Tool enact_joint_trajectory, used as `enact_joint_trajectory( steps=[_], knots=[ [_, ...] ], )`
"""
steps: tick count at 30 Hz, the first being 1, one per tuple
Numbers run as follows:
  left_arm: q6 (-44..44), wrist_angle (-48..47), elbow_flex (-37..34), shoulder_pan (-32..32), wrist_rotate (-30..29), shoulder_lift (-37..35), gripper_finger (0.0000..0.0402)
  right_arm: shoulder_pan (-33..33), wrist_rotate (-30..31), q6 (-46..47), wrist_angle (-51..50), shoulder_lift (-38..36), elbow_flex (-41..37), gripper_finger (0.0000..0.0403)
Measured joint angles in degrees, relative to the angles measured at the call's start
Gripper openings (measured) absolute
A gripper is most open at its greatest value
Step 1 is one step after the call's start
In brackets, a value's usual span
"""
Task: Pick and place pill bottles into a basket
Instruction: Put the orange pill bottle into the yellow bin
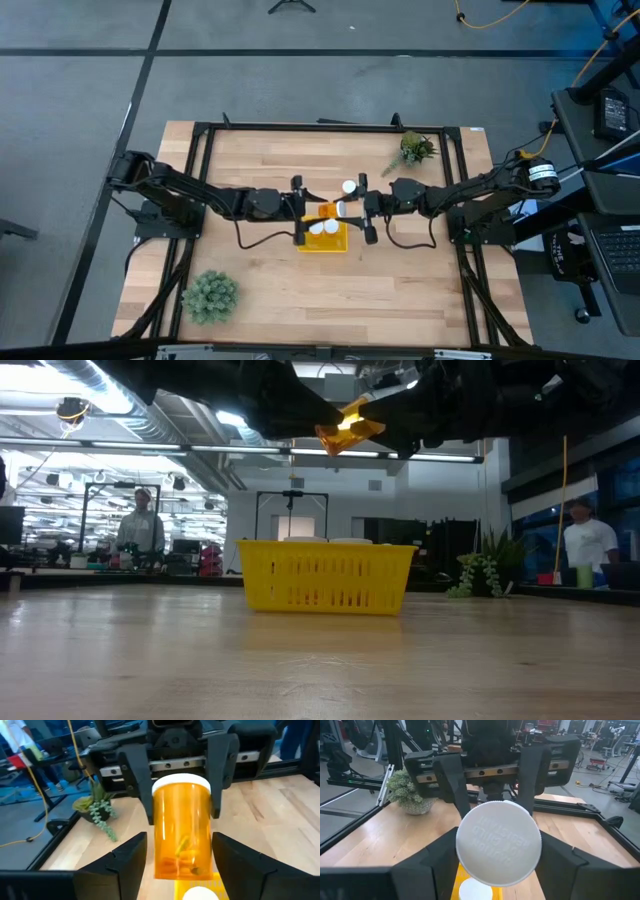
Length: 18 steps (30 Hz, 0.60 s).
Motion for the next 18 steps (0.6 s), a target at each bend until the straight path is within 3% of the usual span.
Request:
enact_joint_trajectory(
  steps=[7,18],
  knots=[
    [-0.72,-4.69,0.0,-0.52,-0.45,-4.32,0.0247,0.0,0.0,-0.37,-0.38,0.0,0.02,0.0221],
    [-0.87,-19.58,0.0,-2.75,-0.91,-14.22,0.0251,0.65,-0.1,6.83,-5.79,-0.02,0.2,0.0222]
  ],
)
